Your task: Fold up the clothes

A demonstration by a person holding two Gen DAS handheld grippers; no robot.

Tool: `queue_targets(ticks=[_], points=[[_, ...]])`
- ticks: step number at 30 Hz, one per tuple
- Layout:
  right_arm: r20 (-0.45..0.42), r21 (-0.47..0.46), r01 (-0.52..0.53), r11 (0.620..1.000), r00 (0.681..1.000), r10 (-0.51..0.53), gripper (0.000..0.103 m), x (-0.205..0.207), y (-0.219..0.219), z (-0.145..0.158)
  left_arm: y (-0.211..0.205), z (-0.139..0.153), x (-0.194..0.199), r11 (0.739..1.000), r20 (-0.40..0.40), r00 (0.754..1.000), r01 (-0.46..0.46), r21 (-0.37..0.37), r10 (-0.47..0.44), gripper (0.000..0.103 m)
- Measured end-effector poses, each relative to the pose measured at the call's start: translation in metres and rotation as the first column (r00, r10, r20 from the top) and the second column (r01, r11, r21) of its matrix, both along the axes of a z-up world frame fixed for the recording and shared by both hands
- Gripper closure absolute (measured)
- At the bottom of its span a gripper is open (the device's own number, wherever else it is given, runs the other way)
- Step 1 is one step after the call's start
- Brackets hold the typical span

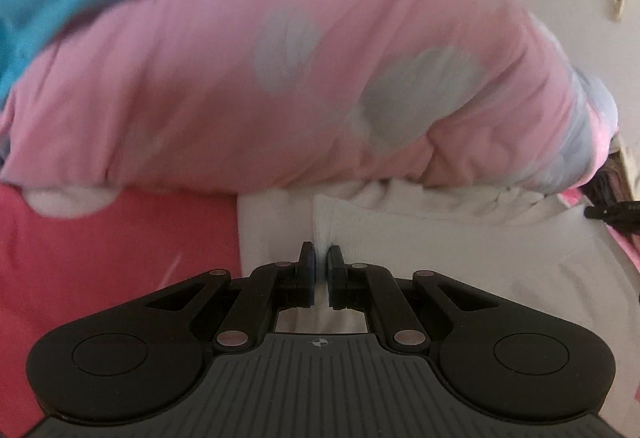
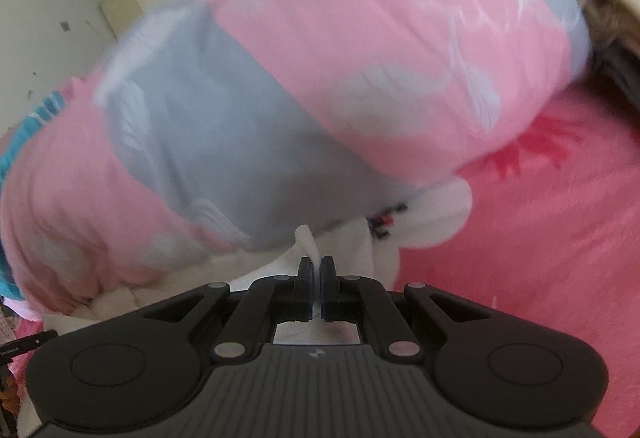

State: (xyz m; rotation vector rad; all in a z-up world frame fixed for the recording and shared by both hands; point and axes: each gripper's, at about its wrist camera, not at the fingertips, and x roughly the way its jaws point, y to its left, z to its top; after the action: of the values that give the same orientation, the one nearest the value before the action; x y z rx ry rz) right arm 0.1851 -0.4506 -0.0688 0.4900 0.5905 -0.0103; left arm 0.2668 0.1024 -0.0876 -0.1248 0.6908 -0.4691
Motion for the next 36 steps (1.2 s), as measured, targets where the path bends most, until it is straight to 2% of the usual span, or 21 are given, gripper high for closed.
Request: queue_targets(ticks=[5, 6, 9, 12, 14, 16, 18, 22, 25, 27, 32, 34, 36], points=[[-0.095, 0.181, 0.065, 0.981, 0.994, -0.049, 0.097, 0.008, -0.024, -0.025, 0.021, 0.000, 0.008, 0.995, -0.079, 0.995, -0.060, -0.077, 0.054, 0.079], [-0.096, 0.224, 0.083, 0.971, 0.993, -0.063, 0.093, 0.006, -0.030, -0.027, 0.026, 0.002, 0.006, 0.992, -0.088, 0.994, -0.077, -0.098, 0.068, 0.078], [-0.091, 0.280, 0.164, 0.946, 0.985, -0.144, 0.083, -0.010, -0.046, -0.023, 0.042, 0.015, -0.009, 0.984, -0.086, 0.987, -0.143, -0.105, 0.134, 0.063], [-0.081, 0.312, 0.200, 0.929, 0.980, -0.183, 0.082, -0.039, -0.057, -0.013, 0.061, 0.033, -0.036, 0.974, -0.070, 0.980, -0.196, -0.116, 0.189, 0.061], [-0.071, 0.347, 0.209, 0.914, 0.978, -0.197, 0.080, -0.062, -0.064, -0.004, 0.075, 0.046, -0.060, 0.965, -0.072, 0.973, -0.228, -0.131, 0.220, 0.053], [-0.058, 0.369, 0.212, 0.905, 0.977, -0.206, 0.073, -0.090, -0.068, 0.005, 0.082, 0.059, -0.084, 0.958, -0.063, 0.967, -0.253, -0.137, 0.247, 0.038], [-0.038, 0.379, 0.210, 0.901, 0.977, -0.211, 0.072, -0.121, -0.071, 0.017, 0.082, 0.066, -0.112, 0.957, -0.058, 0.966, -0.259, -0.130, 0.253, 0.033], [-0.004, 0.441, 0.195, 0.876, 0.977, -0.215, 0.066, -0.178, -0.075, 0.036, 0.071, 0.059, -0.156, 0.967, -0.108, 0.969, -0.234, -0.105, 0.223, 0.033], [-0.016, 0.504, 0.186, 0.844, 0.978, -0.206, 0.061, -0.216, -0.071, 0.033, 0.072, 0.039, -0.176, 0.953, -0.195, 0.952, -0.266, -0.142, 0.237, 0.033], [-0.077, 0.544, 0.213, 0.812, 0.976, -0.204, 0.060, -0.234, -0.066, 0.022, 0.079, 0.023, -0.183, 0.923, -0.261, 0.933, -0.310, -0.230, 0.248, 0.034], [-0.202, 0.629, 0.308, 0.714, 0.952, -0.232, 0.060, -0.256, -0.063, -0.018, 0.101, 0.005, -0.192, 0.825, -0.309, 0.913, -0.381, -0.417, 0.265, 0.038], [-0.231, 0.655, 0.340, 0.675, 0.940, -0.250, 0.060, -0.257, -0.064, -0.028, 0.104, 0.004, -0.193, 0.807, -0.315, 0.914, -0.380, -0.452, 0.254, 0.046], [-0.246, 0.675, 0.363, 0.643, 0.931, -0.268, 0.060, -0.257, -0.065, -0.036, 0.105, 0.002, -0.194, 0.804, -0.318, 0.914, -0.381, -0.456, 0.253, 0.050]])
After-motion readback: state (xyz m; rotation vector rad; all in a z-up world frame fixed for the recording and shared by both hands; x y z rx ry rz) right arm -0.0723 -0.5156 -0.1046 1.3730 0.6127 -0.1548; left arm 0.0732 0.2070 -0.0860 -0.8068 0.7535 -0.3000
